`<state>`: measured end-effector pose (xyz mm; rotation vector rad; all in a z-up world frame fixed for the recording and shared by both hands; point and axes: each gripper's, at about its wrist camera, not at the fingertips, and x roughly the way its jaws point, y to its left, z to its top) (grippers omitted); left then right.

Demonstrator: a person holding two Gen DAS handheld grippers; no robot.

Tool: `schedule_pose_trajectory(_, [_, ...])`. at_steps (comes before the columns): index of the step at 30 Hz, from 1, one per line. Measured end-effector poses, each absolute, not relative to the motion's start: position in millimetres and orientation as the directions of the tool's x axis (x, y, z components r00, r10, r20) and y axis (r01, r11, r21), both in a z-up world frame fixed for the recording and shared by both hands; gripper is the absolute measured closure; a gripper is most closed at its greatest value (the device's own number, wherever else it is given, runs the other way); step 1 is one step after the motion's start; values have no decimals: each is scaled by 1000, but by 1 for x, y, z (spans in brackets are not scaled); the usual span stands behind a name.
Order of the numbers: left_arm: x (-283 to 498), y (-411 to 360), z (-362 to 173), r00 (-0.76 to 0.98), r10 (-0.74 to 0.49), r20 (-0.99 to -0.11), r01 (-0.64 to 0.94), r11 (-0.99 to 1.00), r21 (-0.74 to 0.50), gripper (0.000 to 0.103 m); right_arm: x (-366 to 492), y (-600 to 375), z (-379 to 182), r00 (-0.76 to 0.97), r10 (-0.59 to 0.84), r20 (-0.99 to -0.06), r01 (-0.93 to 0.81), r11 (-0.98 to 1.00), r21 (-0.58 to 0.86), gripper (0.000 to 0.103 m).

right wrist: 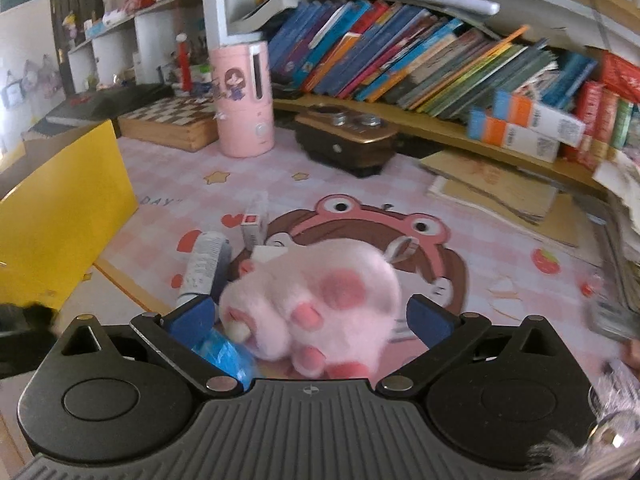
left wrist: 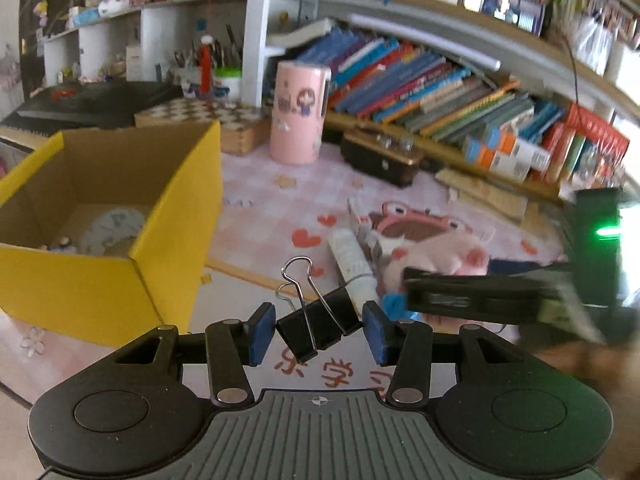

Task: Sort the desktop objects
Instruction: 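Grasp the pink plush pig with the right tool while the left tool holds the clip, then carry the clip with the left tool while the right tool carries the pig to the yellow box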

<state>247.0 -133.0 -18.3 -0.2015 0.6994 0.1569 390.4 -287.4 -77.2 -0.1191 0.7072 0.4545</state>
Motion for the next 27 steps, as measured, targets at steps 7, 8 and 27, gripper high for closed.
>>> schedule_pose_trajectory(7, [227, -125, -7, 760, 68, -647, -230, 958, -169, 57, 410, -275, -89, 672, 327, -665, -436, 900, 1, 0])
schedule_pose_trajectory(8, [226, -123, -7, 758, 68, -648, -233, 957, -173, 57, 411, -275, -90, 670, 328, -666, -439, 899, 1, 0])
schedule_pose_trajectory(27, [200, -115, 13, 788, 59, -613, -209, 962, -175, 57, 422, -274, -91, 678, 288, -676, -368, 929, 27, 0])
